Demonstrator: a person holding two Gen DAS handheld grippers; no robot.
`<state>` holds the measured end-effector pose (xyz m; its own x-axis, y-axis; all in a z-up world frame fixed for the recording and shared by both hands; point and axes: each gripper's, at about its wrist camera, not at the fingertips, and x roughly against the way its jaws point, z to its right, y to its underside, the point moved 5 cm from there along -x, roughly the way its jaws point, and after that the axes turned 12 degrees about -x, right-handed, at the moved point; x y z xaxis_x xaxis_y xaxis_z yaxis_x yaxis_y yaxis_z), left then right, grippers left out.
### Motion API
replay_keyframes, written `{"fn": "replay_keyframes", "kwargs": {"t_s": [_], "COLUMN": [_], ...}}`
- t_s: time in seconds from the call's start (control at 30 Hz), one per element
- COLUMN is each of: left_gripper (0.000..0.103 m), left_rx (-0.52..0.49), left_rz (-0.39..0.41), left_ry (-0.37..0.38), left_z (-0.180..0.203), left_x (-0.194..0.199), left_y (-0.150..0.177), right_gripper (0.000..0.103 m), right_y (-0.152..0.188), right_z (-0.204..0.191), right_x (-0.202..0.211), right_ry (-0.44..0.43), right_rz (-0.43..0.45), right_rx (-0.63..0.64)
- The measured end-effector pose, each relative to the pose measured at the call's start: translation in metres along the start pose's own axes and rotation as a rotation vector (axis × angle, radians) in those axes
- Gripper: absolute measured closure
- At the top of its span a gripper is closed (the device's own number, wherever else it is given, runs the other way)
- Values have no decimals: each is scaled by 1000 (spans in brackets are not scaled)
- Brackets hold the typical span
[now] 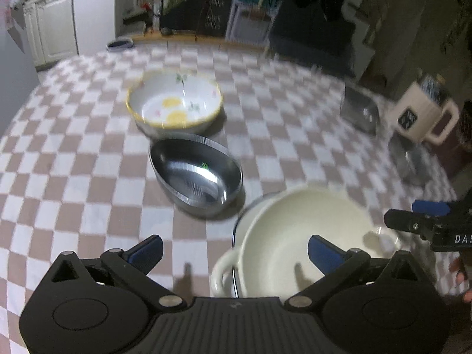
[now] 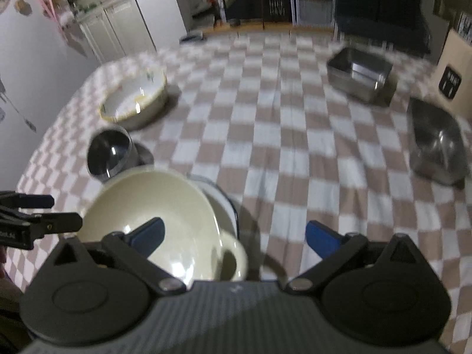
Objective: Organize plates and bowls
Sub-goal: 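Move both tools to the yellow-rimmed lemon bowl and grip its rim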
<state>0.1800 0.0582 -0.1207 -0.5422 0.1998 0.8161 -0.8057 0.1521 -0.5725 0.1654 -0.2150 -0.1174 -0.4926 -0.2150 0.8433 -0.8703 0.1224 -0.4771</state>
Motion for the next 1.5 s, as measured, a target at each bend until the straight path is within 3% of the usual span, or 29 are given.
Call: {"fn": "replay_keyframes", "kwargs": {"t_s": [0.23,0.43,0.6,0.77,0.87,1.03,1.2,1.27,1.5], "left_gripper": [0,0,0,2,12,32,65,74,88], "left_rx": [84,116,132,189,236,273,318,336,358], "left_rz": [156,194,233,280,278,208,153,134,67], "left_ry": [-40,-108,-152,-180,-189,-205,-175,-161,-156], "left_z": [-13,-31,-51,-79,-97,-122,-142,-148,-161], "left_x": [30,30,23,13,1,-27,-57,-69,-101], "left_y": [-34,-62,-84,-106,-113,-115,-114,-112,-103], "right_gripper": [1,1,2,7,15,31,63,68,73], "right_y": [-31,-65,-97,-126,-143,-165,-169,-168,-156], "right_z": [-7,-21,-40,-71,-85,-96,-109,-116,-127], "right_x": [24,28,11,-16,-35,-70,-109,-124,-163], "right_ry": [-67,-89,-162,-176,-190,-226,-232,-216,-169], "right_rz": [140,254,253,248,231,199,114,84,-28], "right_rx": [-57,-68,-71,-43,-59,-137,-158,-145,-130]}}
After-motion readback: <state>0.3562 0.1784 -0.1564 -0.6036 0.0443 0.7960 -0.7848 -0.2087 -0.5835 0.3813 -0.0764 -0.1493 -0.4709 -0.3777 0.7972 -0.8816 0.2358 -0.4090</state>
